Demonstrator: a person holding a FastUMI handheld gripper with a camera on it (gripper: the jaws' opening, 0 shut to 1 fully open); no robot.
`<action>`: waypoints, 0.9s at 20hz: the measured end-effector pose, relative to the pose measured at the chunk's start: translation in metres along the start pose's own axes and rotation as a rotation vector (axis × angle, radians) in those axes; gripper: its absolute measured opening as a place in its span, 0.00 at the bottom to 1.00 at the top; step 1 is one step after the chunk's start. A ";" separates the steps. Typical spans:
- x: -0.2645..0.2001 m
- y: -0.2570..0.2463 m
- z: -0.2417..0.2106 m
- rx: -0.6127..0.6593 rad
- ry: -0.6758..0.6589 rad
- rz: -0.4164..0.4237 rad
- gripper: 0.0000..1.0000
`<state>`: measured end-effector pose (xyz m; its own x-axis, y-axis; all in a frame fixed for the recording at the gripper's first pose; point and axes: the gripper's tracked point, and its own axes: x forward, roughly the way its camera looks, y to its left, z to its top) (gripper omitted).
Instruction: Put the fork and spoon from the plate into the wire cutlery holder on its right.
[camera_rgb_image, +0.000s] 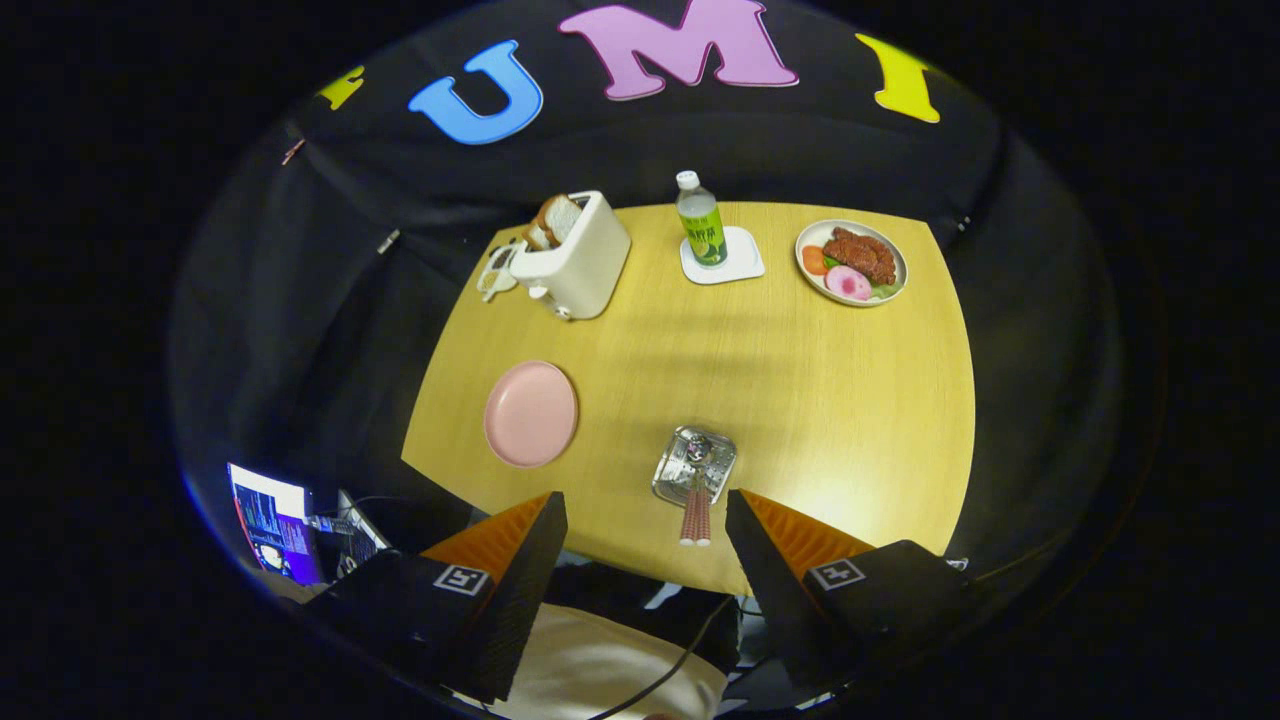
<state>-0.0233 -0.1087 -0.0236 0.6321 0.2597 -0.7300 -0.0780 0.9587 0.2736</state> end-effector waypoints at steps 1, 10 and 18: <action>-0.006 0.006 0.004 0.009 -0.051 0.000 0.99; -0.053 0.045 0.079 0.037 -0.585 -0.128 0.99; -0.137 0.079 0.130 -0.119 -1.063 -0.324 0.98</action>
<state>-0.0164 -0.0841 0.1794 0.9693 -0.1813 0.1663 0.1728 0.9828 0.0646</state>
